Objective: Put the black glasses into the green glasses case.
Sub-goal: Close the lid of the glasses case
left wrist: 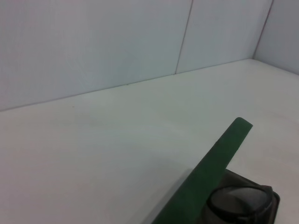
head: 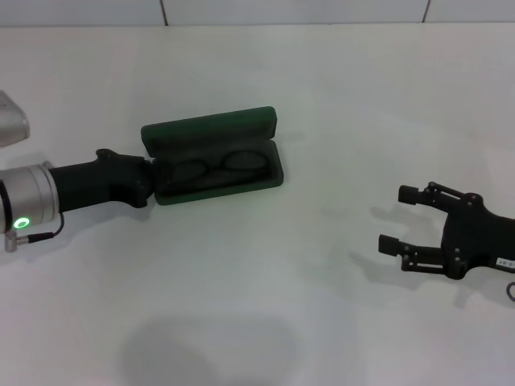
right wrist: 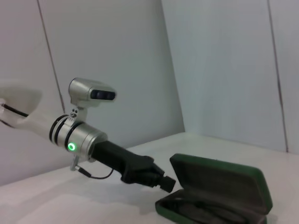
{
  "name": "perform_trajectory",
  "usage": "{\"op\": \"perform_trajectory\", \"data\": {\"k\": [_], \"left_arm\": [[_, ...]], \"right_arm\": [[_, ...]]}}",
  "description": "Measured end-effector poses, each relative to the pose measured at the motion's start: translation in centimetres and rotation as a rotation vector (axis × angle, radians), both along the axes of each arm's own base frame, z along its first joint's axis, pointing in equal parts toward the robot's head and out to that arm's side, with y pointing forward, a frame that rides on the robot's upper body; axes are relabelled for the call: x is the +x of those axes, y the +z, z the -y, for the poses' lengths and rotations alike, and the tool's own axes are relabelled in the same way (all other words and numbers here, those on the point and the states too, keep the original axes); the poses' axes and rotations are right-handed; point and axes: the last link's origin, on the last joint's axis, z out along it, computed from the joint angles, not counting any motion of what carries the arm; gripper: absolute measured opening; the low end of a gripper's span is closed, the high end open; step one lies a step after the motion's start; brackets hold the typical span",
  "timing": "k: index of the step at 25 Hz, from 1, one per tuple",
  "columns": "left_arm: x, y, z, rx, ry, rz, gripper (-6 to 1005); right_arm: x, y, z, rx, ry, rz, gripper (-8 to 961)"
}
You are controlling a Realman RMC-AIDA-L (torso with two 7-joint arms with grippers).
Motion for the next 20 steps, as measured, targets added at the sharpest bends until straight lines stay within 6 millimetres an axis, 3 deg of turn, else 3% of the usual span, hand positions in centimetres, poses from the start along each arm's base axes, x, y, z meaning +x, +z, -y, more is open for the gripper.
{"op": "perform_trajectory", "data": {"k": [8,20], "left_arm": [[0.6,-0.7,-0.8,0.015,-0.002,-0.015,0],[-0.3,-0.1,-1.4,0.058,0.034,-0.058,0]], "right_arm": [[-0.6,-0.7,-0.3,-0.029,0.003,-0.008,879],[-0.7,-1.4,0.1,-0.069,0.026,0.015,879]]}}
